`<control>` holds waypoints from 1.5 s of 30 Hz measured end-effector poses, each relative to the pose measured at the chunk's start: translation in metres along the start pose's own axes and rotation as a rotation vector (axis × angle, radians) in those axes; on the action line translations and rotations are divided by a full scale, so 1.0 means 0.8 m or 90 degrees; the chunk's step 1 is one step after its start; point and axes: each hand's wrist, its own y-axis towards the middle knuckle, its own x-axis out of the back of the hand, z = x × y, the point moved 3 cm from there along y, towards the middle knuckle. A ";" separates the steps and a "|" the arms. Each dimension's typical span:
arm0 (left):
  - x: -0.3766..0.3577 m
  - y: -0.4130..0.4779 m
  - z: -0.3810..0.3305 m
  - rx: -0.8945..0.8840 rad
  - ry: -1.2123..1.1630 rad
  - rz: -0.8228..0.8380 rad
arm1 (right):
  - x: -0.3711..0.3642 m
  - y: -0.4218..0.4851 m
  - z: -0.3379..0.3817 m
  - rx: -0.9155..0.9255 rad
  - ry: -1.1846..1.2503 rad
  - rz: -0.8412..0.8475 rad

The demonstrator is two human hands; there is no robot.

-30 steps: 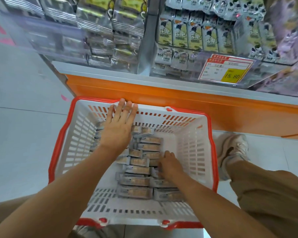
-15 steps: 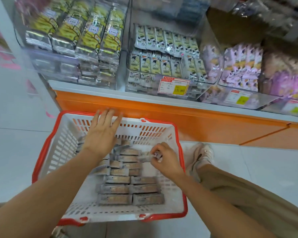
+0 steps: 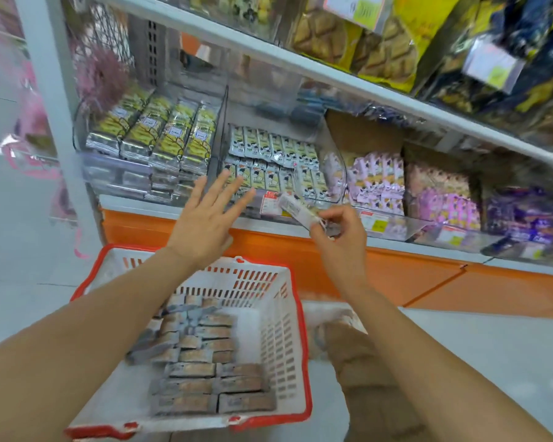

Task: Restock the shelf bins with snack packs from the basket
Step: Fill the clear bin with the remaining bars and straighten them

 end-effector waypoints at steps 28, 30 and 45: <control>-0.010 0.002 -0.004 0.032 -0.028 0.044 | -0.081 0.127 -0.033 -0.082 -0.310 0.141; -0.010 0.001 -0.003 0.032 -0.023 0.039 | -0.072 0.111 -0.018 -0.057 -0.307 0.135; -0.104 -0.089 0.027 0.050 0.043 0.156 | -0.153 -0.080 -0.067 0.020 -0.153 0.357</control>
